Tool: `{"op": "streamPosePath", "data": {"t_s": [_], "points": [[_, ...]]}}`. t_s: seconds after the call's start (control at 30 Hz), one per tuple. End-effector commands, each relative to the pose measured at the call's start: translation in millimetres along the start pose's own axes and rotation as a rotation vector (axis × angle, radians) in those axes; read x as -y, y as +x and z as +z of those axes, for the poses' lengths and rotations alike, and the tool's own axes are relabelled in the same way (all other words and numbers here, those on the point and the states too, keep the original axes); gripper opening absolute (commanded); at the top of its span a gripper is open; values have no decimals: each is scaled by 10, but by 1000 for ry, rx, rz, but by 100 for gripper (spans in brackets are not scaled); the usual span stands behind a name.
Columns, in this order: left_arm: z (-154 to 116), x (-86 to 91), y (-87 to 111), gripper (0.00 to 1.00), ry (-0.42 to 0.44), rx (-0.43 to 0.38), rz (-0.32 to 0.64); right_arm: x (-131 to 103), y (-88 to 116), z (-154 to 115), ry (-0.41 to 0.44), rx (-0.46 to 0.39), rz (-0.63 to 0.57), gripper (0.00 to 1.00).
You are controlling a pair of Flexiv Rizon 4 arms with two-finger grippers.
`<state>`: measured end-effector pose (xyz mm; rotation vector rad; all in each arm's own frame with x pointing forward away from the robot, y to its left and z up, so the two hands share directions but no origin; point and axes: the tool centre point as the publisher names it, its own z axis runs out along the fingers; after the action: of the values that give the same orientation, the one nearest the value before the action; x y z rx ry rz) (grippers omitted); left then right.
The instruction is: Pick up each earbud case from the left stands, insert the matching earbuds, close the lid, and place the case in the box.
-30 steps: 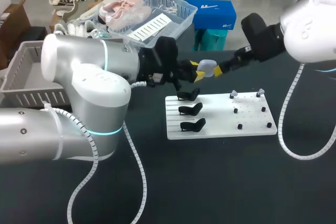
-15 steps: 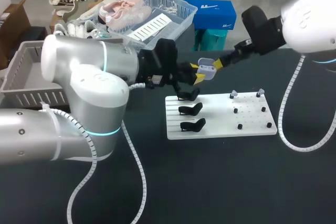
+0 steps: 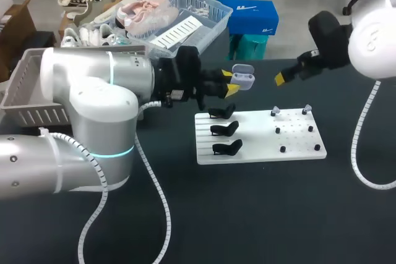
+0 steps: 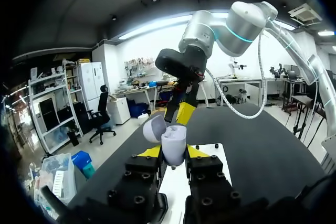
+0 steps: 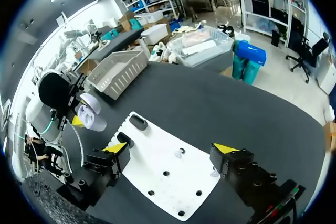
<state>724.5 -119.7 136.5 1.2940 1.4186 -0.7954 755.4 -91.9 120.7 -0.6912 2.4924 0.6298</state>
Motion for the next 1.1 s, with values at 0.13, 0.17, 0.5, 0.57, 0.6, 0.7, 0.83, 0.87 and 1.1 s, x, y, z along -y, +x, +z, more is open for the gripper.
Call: {"op": "streamPosePath", "data": {"t_s": [0.13, 0.17, 0.5, 0.57, 0.6, 0.7, 0.83, 0.87, 1.1], "points": [[-55, 115, -94, 0, -38, 261, 28, 133, 184, -2, 67, -39, 28, 100], [-54, 124, -119, 0, -40, 270, 48, 151, 200, -3, 67, -42, 28, 100], [120, 163, -140, 0, 40, 298, 87, 255, 253, -57, 100, -115, 18, 100], [151, 169, -137, 0, 60, 298, 84, 274, 273, -65, 100, -117, 19, 100], [166, 161, -136, 0, 68, 302, 77, 287, 283, -66, 99, -117, 21, 100], [194, 160, -134, 0, 78, 291, 85, 304, 304, -60, 98, -118, 25, 100], [196, 155, -139, 0, 116, 283, 81, 317, 334, -52, 97, -118, 32, 100], [197, 154, -136, 0, 119, 279, 83, 319, 340, -52, 97, -118, 32, 100], [173, 151, -107, 0, 120, 266, 88, 341, 368, -40, 98, -124, 40, 100]]}}
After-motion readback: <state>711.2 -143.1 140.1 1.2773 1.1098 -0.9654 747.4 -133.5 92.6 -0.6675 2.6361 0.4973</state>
